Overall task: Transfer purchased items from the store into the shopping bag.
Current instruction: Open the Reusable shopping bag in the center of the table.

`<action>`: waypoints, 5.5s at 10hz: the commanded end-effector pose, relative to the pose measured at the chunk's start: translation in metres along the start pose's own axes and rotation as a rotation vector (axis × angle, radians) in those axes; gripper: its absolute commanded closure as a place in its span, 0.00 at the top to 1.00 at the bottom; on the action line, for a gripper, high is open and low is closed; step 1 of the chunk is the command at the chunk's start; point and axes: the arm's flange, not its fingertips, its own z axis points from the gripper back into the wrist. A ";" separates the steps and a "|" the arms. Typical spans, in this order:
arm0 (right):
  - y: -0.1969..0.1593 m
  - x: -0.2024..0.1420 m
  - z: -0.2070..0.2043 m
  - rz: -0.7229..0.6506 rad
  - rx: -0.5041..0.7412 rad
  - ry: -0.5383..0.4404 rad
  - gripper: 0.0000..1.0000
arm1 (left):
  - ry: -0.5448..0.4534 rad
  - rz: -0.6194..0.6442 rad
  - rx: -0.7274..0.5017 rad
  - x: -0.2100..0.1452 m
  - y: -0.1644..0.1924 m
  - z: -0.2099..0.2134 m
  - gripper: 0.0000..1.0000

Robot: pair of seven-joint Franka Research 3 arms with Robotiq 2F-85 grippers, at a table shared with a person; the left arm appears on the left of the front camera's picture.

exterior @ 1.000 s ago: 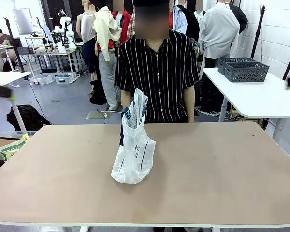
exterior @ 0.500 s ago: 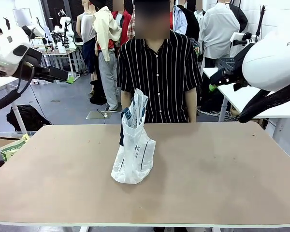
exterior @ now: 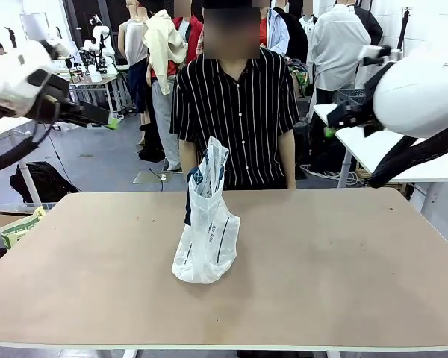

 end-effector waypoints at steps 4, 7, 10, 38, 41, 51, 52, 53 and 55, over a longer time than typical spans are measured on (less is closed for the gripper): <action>0.090 0.044 -0.050 -0.030 0.210 0.302 1.00 | 0.205 -0.107 -0.221 0.080 -0.053 -0.129 1.00; 0.125 0.029 -0.063 -0.022 0.353 0.478 1.00 | 0.304 -0.084 -0.290 0.085 -0.076 -0.174 1.00; 0.132 0.026 -0.060 -0.019 0.312 0.435 1.00 | 0.287 -0.074 -0.289 0.072 -0.091 -0.164 1.00; 0.182 -0.015 -0.105 -0.146 0.020 0.485 0.00 | 0.453 -0.087 -0.190 0.049 -0.058 -0.182 0.00; 0.189 -0.007 -0.097 -0.071 0.025 0.505 0.00 | 0.415 -0.018 -0.028 0.037 -0.005 -0.135 0.00; 0.269 0.000 -0.172 0.136 0.080 0.642 0.00 | 0.416 0.107 0.022 -0.040 0.027 -0.090 0.00; 0.273 -0.005 -0.175 0.133 0.075 0.635 0.00 | 0.445 0.059 -0.007 -0.039 0.019 -0.088 0.00; 0.273 -0.005 -0.175 0.133 0.075 0.635 0.00 | 0.445 0.059 -0.007 -0.039 0.019 -0.088 0.00; 0.273 -0.005 -0.175 0.133 0.075 0.635 0.00 | 0.445 0.059 -0.007 -0.039 0.019 -0.088 0.00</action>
